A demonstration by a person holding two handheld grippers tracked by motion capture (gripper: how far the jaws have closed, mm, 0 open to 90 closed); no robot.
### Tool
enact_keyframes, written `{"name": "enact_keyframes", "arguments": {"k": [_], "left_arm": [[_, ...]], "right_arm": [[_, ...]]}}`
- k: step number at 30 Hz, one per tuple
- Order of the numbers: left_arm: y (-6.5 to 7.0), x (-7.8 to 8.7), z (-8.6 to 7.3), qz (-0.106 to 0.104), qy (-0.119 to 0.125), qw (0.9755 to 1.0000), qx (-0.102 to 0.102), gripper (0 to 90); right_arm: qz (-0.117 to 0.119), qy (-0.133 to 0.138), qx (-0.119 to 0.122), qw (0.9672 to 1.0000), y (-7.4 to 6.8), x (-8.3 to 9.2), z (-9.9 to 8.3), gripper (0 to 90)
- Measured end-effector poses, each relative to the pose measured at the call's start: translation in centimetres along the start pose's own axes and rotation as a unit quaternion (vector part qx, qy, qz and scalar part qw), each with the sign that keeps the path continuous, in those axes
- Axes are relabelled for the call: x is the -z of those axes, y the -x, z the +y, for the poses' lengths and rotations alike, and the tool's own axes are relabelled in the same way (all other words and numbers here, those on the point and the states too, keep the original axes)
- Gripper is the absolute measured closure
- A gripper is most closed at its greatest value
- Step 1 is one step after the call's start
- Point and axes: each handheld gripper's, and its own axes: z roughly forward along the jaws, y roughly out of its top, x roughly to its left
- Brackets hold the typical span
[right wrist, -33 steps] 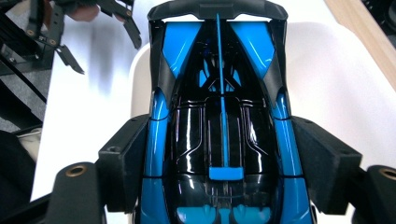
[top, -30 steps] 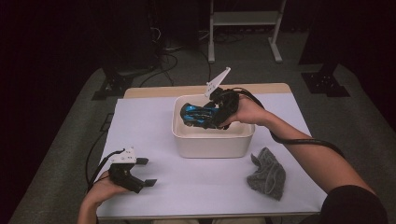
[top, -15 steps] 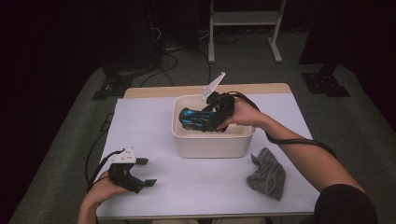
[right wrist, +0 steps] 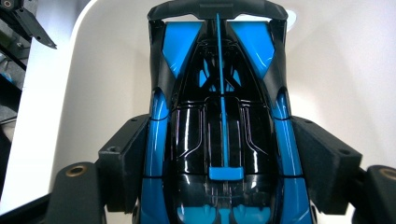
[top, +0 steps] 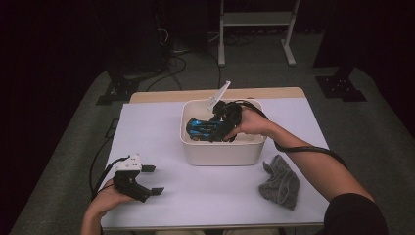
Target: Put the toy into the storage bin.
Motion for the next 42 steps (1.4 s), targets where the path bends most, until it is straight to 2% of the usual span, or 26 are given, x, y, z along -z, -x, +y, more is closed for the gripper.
{"name": "enact_keyframes", "arguments": {"k": [2, 27, 42], "left_arm": [[-0.1, -0.1, 0.0, -0.004, 0.001, 1.0, 0.001, 8.9], [0.3, 0.5, -0.3, 0.001, 0.003, 1.0, 0.002, 8.9], [0.3, 0.6, -0.4, 0.001, 0.003, 1.0, 0.003, 8.9]], "right_arm": [[0.0, -0.002, 0.0, 1.0, 0.0, -0.1, 0.0, 25.0], [0.018, -0.038, 0.002, 0.9991, 0.3, -2.5, -0.4, 25.0], [0.023, -0.05, -0.004, 0.9985, 0.6, -2.8, -0.6, 25.0]]}}
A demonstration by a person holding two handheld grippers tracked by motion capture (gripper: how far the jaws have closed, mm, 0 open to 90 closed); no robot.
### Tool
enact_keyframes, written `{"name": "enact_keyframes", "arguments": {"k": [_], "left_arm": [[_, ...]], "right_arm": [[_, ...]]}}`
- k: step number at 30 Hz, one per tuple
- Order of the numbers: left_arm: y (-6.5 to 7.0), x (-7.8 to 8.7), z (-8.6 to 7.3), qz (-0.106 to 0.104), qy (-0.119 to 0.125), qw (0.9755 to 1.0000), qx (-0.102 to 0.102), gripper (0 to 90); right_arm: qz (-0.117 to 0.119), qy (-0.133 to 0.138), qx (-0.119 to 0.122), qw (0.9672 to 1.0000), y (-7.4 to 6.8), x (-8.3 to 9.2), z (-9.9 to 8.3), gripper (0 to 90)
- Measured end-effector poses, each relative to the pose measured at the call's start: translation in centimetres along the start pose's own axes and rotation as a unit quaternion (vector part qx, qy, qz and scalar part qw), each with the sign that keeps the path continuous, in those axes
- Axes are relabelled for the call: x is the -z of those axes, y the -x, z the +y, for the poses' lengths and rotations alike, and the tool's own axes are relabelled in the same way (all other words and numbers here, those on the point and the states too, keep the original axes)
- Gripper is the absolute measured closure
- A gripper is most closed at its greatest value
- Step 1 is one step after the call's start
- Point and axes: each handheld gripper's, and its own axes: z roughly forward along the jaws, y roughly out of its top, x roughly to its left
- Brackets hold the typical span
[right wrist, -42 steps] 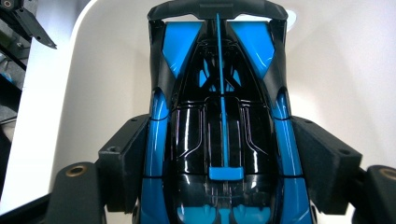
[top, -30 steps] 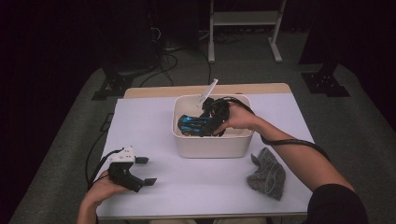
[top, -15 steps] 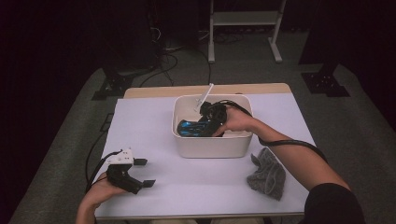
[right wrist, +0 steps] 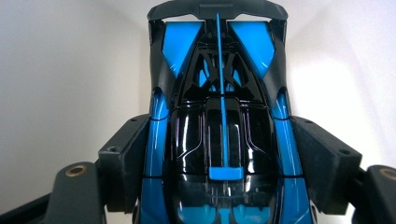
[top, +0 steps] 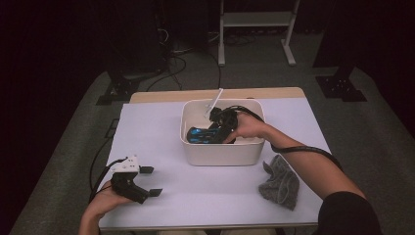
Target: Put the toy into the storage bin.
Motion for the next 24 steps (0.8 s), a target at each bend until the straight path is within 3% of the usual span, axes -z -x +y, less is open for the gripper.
{"name": "enact_keyframes", "arguments": {"k": [24], "left_arm": [[0.31, 0.42, -0.3, 0.003, 0.001, 1.0, 0.002, 8.9]], "right_arm": [[0.003, -0.018, 0.001, 0.9998, -0.09, -0.36, 0.18, 24.9]]}}
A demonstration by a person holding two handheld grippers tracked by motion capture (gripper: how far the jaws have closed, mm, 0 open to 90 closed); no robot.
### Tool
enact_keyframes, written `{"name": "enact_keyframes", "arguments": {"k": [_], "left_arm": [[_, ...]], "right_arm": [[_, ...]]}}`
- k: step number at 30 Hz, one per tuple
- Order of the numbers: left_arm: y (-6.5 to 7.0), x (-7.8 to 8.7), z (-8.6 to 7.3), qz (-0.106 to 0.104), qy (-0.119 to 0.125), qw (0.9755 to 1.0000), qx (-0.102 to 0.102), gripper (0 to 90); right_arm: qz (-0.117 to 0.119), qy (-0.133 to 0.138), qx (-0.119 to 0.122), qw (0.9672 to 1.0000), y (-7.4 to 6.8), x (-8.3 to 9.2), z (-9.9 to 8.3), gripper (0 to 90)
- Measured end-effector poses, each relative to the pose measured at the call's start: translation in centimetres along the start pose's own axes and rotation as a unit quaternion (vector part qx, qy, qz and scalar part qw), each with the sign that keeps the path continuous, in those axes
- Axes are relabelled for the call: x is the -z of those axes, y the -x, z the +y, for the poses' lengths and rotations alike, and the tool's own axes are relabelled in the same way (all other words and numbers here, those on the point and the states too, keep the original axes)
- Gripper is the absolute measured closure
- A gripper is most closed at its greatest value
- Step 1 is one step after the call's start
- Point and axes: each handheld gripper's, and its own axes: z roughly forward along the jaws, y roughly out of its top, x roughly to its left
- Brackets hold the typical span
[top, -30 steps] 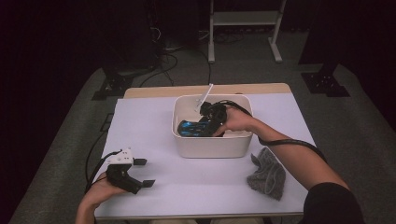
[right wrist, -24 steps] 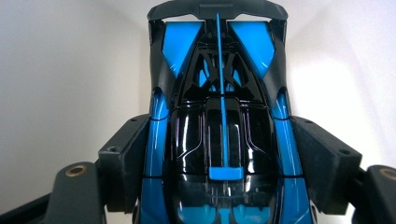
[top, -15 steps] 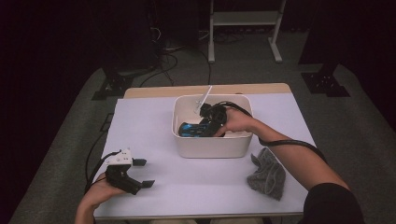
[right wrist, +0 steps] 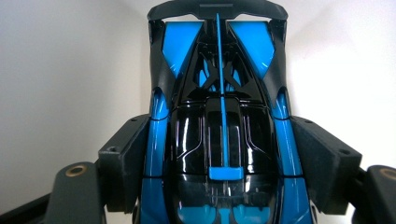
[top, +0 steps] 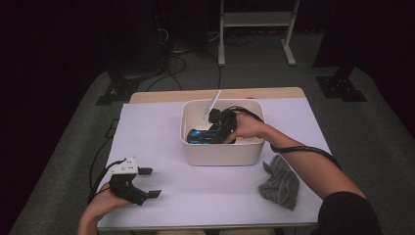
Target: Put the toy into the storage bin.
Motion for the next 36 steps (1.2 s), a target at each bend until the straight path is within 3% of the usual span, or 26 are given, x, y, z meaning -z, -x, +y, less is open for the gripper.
{"name": "enact_keyframes", "arguments": {"k": [7, 9, 21, 36], "left_arm": [[0.0, 0.2, -0.1, 0.003, 0.002, 1.0, -0.001, 8.9], [0.1, 0.2, -0.1, 0.002, 0.001, 1.0, 0.0, 8.9], [0.1, 0.1, -0.1, 0.004, 0.002, 1.0, 0.0, 8.9], [0.3, 0.2, -0.1, 0.004, 0.003, 1.0, -0.003, 8.9]], "right_arm": [[0.002, -0.007, -0.01, 0.9999, 0.1, -0.2, 0.1, 26.3], [0.006, -0.002, -0.007, 1.0, 0.2, -0.1, 0.1, 32.4], [-0.008, 0.04, -0.019, 0.999, 0.1, 2.5, -0.1, 29.5], [-0.014, 0.067, -0.025, 0.9974, -1.2, 5.7, -0.6, 29.4]]}}
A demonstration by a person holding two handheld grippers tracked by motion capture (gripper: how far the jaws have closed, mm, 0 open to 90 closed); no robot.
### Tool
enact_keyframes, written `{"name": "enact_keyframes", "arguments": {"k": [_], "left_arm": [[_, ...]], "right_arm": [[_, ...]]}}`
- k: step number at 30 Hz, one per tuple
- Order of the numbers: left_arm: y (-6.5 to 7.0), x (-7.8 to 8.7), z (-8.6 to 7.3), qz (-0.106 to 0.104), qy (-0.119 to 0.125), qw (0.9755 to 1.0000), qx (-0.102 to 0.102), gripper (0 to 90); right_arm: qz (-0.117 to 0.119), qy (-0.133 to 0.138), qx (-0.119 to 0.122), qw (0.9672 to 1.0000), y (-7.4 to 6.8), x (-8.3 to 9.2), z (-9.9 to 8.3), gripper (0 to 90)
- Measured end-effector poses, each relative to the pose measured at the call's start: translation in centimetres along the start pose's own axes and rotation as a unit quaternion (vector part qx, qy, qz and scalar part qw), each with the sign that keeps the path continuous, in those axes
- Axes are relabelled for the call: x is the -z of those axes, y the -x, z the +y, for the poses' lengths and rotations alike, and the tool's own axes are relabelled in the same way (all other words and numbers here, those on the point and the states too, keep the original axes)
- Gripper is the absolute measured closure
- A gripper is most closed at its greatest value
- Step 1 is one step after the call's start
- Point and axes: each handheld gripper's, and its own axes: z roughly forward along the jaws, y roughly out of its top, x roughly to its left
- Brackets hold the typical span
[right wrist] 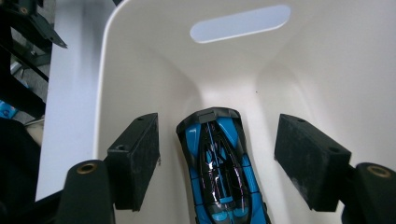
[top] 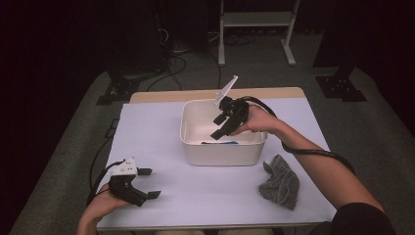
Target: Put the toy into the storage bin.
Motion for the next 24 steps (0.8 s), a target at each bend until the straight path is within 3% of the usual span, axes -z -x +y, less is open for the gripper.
{"name": "enact_keyframes", "arguments": {"k": [13, 24], "left_arm": [[0.2, 0.1, 0.2, 0.003, 0.003, 1.0, -0.003, 8.7], [0.2, 0.1, 0.2, 0.003, 0.002, 1.0, -0.006, 8.7]], "right_arm": [[-0.012, 0.022, -0.001, 0.9997, -1.0, 2.7, 0.0, 28.7], [-0.032, 0.034, -0.01, 0.9989, -1.8, 5.1, -1.1, 28.2]]}}
